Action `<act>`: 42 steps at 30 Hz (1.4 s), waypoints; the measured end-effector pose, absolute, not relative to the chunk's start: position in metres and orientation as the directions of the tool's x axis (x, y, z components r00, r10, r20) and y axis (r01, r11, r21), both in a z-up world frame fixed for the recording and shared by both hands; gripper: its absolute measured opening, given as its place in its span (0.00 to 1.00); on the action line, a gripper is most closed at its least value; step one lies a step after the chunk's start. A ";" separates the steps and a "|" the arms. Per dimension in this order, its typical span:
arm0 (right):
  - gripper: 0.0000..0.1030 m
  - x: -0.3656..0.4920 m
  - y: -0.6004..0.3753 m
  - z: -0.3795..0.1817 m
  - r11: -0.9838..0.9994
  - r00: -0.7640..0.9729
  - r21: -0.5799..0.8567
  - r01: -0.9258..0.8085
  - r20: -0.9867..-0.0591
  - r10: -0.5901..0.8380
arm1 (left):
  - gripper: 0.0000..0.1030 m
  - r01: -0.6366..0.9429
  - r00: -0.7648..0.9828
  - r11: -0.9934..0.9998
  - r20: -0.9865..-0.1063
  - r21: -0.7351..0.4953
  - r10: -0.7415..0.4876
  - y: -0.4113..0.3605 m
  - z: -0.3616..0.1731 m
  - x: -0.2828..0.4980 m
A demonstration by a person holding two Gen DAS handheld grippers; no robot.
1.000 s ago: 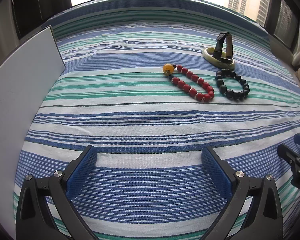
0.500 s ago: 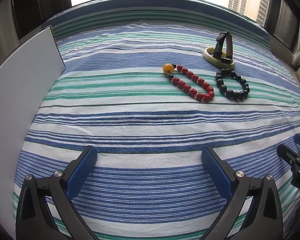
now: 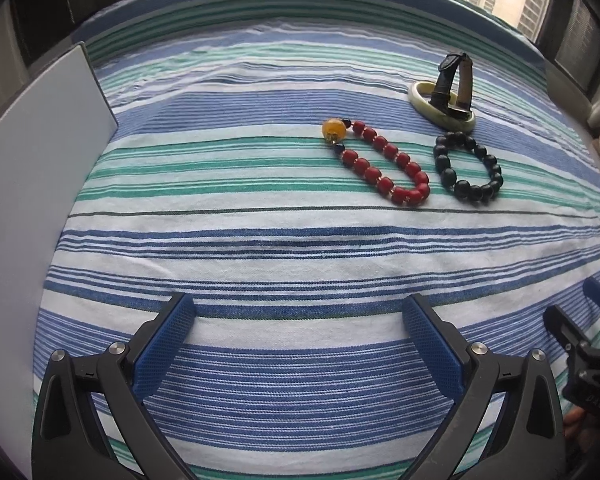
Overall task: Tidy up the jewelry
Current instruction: 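Grasp the red bead bracelet at its amber bead with the left tool, then grasp the black bead bracelet with the right tool while the left tool lifts the red bracelet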
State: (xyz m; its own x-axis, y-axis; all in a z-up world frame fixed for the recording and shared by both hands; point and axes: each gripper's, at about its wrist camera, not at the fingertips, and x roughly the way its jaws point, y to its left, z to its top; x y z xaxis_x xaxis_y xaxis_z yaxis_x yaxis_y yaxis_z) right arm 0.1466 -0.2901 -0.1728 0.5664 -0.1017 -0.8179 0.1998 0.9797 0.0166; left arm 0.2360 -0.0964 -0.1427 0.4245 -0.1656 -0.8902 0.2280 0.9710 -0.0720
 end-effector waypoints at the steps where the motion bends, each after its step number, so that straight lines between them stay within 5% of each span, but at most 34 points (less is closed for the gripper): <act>1: 0.99 0.146 -0.290 -0.173 0.980 0.566 0.017 0.200 -0.818 -0.102 | 0.99 0.226 0.418 0.964 -0.880 -0.139 -0.225 -0.090 -0.132 0.243; 7: 1.00 0.149 -0.291 -0.173 0.980 0.563 0.014 0.199 -0.820 -0.102 | 0.97 0.203 0.446 0.962 -0.858 -0.181 -0.256 -0.094 -0.103 0.317; 8: 1.00 0.150 -0.291 -0.173 0.980 0.563 0.014 0.199 -0.820 -0.103 | 0.91 0.219 0.411 0.960 -0.875 -0.177 -0.255 -0.095 -0.114 0.333; 10: 1.00 0.149 -0.291 -0.173 0.980 0.563 0.014 0.199 -0.820 -0.102 | 0.57 0.273 0.345 0.948 -0.903 -0.166 -0.257 -0.102 -0.132 0.345; 17: 1.00 0.149 -0.291 -0.173 0.980 0.563 0.014 0.199 -0.820 -0.103 | 0.53 0.472 0.433 0.881 -0.872 0.003 -0.229 -0.130 -0.140 0.333; 21: 1.00 0.149 -0.292 -0.173 0.980 0.563 0.013 0.199 -0.820 -0.103 | 0.15 0.539 0.435 0.842 -0.849 -0.022 -0.300 -0.134 -0.136 0.321; 31: 1.00 0.149 -0.292 -0.173 0.980 0.563 0.015 0.199 -0.820 -0.102 | 0.14 0.403 0.451 0.873 -0.771 -0.274 -0.450 -0.073 -0.103 0.286; 36: 1.00 0.153 -0.291 -0.171 0.990 0.519 0.025 0.136 -0.853 -0.050 | 0.14 0.410 0.500 0.866 -0.723 -0.288 -0.477 -0.029 -0.069 0.227; 42: 0.98 0.199 -0.310 -0.140 0.925 0.451 0.342 0.164 -0.860 0.238 | 0.14 0.344 0.491 0.880 -0.737 -0.327 -0.465 0.010 -0.074 0.187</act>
